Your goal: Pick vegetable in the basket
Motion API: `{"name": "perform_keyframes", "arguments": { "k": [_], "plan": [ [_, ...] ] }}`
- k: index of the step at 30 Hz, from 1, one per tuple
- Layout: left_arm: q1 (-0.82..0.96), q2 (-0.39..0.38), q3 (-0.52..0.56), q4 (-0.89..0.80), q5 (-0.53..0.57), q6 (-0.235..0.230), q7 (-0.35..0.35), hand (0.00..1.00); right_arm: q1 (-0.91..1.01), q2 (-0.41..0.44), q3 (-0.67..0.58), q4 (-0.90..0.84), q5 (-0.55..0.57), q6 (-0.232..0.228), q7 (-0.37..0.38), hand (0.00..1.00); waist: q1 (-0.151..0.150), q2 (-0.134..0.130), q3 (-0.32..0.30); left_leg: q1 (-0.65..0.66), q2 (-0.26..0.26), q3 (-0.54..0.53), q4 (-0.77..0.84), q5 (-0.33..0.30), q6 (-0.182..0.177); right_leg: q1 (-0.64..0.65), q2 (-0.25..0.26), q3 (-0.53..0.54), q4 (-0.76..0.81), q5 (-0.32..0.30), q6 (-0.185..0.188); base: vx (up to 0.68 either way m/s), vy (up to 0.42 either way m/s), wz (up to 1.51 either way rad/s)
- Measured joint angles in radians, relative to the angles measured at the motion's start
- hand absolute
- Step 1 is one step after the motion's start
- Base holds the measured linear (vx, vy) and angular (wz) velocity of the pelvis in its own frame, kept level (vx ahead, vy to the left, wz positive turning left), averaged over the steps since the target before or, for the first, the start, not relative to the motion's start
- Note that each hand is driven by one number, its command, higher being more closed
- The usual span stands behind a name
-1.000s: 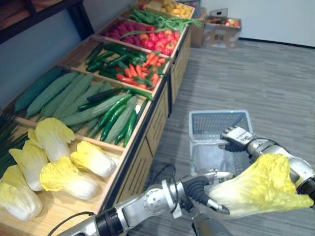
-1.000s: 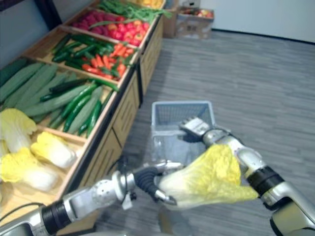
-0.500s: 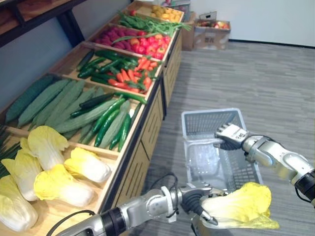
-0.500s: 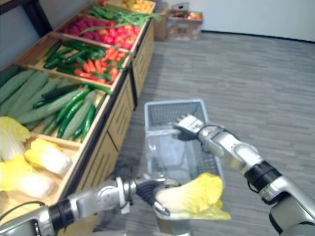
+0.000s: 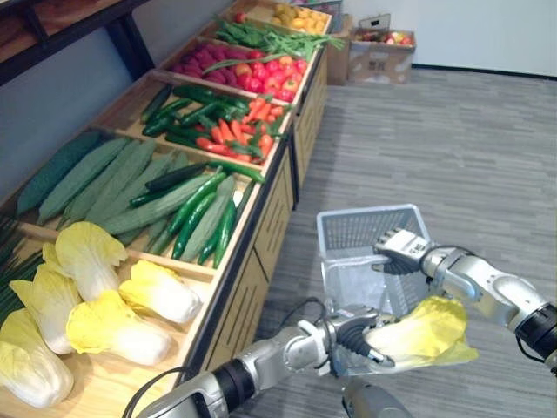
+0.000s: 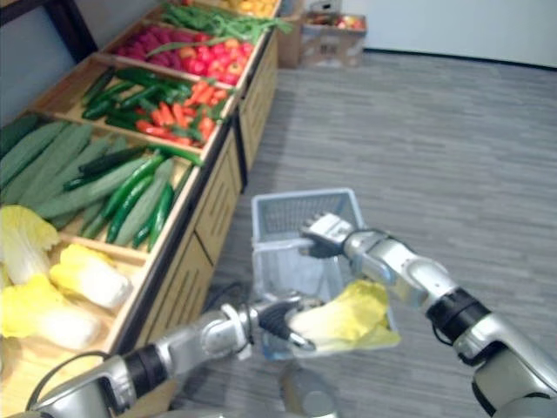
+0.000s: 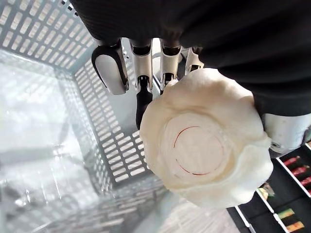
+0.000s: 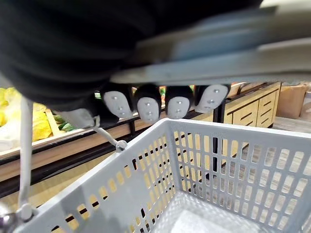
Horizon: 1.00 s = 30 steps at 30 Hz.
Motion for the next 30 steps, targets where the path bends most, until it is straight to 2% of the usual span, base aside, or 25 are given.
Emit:
{"name": "perform_keyframes", "arguments": {
  "k": [5,6,8,11,15,23,30],
  "plan": [
    [-0.026,-0.043,0.012,0.059,0.063,0.044,0.023,1.0,0.041,0.043,0.004,0.003,0.005,0.0,0.007,1.0,0.0,-0.01,0.006,-0.009,-0.034,-0.01,-0.026,0.005,0.015,0.005,-0.031,0.001,-0.021,0.008,0.012,-0.01,0.023,0.06],
    [-0.026,-0.044,0.017,0.061,0.074,0.047,0.03,0.0,0.045,0.047,0.004,0.003,0.006,0.0,0.007,1.0,0.0,-0.013,0.008,-0.008,-0.036,-0.013,-0.026,0.005,0.016,0.007,-0.033,0.001,-0.024,0.009,0.013,-0.03,0.014,0.07],
    [-0.028,-0.054,0.047,0.076,0.103,0.053,0.039,0.0,0.057,0.056,0.002,0.003,0.016,0.0,0.007,1.0,-0.003,-0.026,0.016,-0.01,-0.046,-0.028,-0.03,0.003,0.02,0.015,-0.047,0.0,-0.039,0.011,0.017,-0.03,0.011,0.08],
    [-0.033,-0.067,0.063,0.079,0.135,0.071,0.042,0.0,0.066,0.057,-0.008,0.003,0.016,0.001,0.02,1.0,-0.003,-0.033,0.02,-0.018,-0.051,-0.033,-0.026,-0.001,0.028,0.014,-0.058,0.0,-0.049,0.018,0.027,-0.01,0.011,0.04],
    [-0.041,-0.083,0.081,0.095,0.169,0.078,0.042,0.0,0.084,0.057,-0.037,0.007,0.016,0.008,0.032,1.0,-0.009,-0.034,0.024,-0.028,-0.053,-0.044,-0.023,-0.003,0.031,0.009,-0.063,-0.004,-0.05,0.019,0.028,0.02,0.017,0.05],
    [-0.097,-0.086,0.083,0.095,0.172,0.084,0.031,0.0,0.11,0.057,-0.111,0.03,0.016,0.023,0.039,1.0,-0.014,-0.031,0.056,-0.03,-0.051,-0.056,-0.022,-0.004,0.033,0.011,-0.066,-0.013,-0.05,0.019,0.028,0.02,0.008,0.02],
    [-0.096,-0.07,0.083,0.066,0.17,0.083,-0.01,0.0,0.155,0.049,-0.163,0.04,0.014,0.024,0.042,1.0,-0.011,-0.029,0.058,-0.032,-0.047,-0.067,-0.018,-0.005,0.035,0.015,-0.071,-0.025,-0.05,0.019,0.028,0.02,0.013,0.05]
  ]
}}
